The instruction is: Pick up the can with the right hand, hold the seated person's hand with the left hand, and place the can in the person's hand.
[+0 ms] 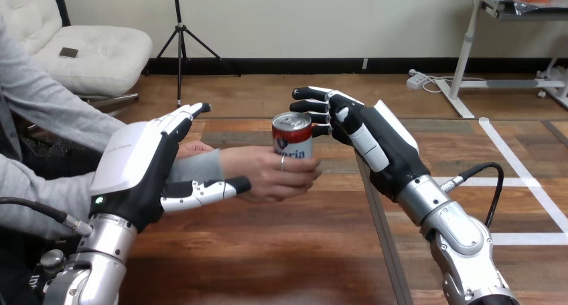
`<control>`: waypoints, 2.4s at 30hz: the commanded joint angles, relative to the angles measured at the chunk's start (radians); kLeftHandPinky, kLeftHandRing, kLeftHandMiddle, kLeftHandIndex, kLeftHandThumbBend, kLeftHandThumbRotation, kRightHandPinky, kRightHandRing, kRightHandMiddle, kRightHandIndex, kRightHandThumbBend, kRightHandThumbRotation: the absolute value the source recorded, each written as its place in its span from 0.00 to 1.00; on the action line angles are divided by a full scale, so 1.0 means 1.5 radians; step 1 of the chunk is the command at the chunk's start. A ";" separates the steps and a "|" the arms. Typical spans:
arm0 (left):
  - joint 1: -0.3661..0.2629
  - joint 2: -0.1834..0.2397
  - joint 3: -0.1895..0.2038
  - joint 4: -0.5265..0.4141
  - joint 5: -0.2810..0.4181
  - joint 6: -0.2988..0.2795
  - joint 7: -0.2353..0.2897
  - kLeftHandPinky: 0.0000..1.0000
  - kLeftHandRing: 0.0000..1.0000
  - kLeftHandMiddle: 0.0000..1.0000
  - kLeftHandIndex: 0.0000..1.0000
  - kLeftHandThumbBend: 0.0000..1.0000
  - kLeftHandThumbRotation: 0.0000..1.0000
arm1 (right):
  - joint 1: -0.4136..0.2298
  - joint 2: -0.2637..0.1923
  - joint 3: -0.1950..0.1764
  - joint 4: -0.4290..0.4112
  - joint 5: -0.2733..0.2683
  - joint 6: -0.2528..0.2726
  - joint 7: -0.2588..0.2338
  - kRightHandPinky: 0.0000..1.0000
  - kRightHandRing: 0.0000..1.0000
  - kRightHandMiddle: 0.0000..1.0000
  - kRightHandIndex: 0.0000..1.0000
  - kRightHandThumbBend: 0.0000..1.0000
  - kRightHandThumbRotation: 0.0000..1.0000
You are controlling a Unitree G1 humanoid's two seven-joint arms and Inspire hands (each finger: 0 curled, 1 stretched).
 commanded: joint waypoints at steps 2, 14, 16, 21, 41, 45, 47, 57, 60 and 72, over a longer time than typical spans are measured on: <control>-0.018 0.003 0.010 -0.038 -0.008 -0.006 0.006 0.84 0.86 0.89 0.87 0.90 0.84 | -0.012 -0.006 -0.012 -0.045 0.023 -0.018 0.008 0.72 0.77 0.79 0.81 1.00 1.00; 0.004 -0.006 0.019 -0.066 -0.057 -0.011 -0.016 0.81 0.86 0.89 0.87 0.93 0.89 | 0.004 -0.007 -0.017 -0.061 0.051 -0.019 0.026 0.71 0.77 0.79 0.81 1.00 1.00; 0.007 -0.008 0.021 -0.067 -0.075 -0.021 -0.022 0.79 0.85 0.89 0.87 0.93 0.89 | 0.009 -0.008 -0.017 -0.068 0.055 -0.019 0.029 0.71 0.77 0.79 0.81 1.00 1.00; 0.012 -0.012 0.025 -0.063 -0.124 -0.048 -0.035 0.73 0.85 0.89 0.87 0.91 0.88 | 0.022 -0.007 -0.021 -0.086 0.069 -0.014 0.038 0.72 0.78 0.80 0.82 1.00 1.00; 0.050 -0.078 0.045 -0.048 -0.343 -0.144 -0.103 0.67 0.85 0.88 0.85 0.92 0.91 | 0.093 0.000 -0.037 -0.172 0.135 -0.004 0.053 0.77 0.82 0.83 0.87 1.00 1.00; 0.063 -0.090 0.048 -0.055 -0.371 -0.157 -0.119 0.70 0.87 0.88 0.86 0.89 0.93 | 0.108 0.003 -0.042 -0.188 0.136 -0.007 0.047 0.77 0.82 0.83 0.87 1.00 1.00; 0.073 -0.101 0.050 -0.061 -0.394 -0.160 -0.128 0.71 0.87 0.88 0.86 0.86 0.93 | 0.118 0.004 -0.044 -0.198 0.138 -0.007 0.045 0.78 0.83 0.83 0.87 1.00 1.00; 0.118 -0.136 0.055 -0.079 -0.465 -0.184 -0.169 0.72 0.87 0.88 0.86 0.83 0.93 | 0.160 0.012 -0.053 -0.233 0.171 -0.012 0.057 0.81 0.84 0.85 0.87 1.00 1.00; 0.133 -0.151 0.057 -0.079 -0.488 -0.201 -0.181 0.73 0.87 0.88 0.86 0.82 0.93 | 0.175 0.015 -0.055 -0.248 0.185 -0.005 0.059 0.83 0.85 0.85 0.87 1.00 1.00; 0.185 -0.192 0.064 -0.102 -0.510 -0.217 -0.199 0.72 0.85 0.85 0.84 0.84 0.95 | 0.228 0.025 -0.060 -0.285 0.198 -0.002 0.044 0.85 0.85 0.86 0.87 1.00 1.00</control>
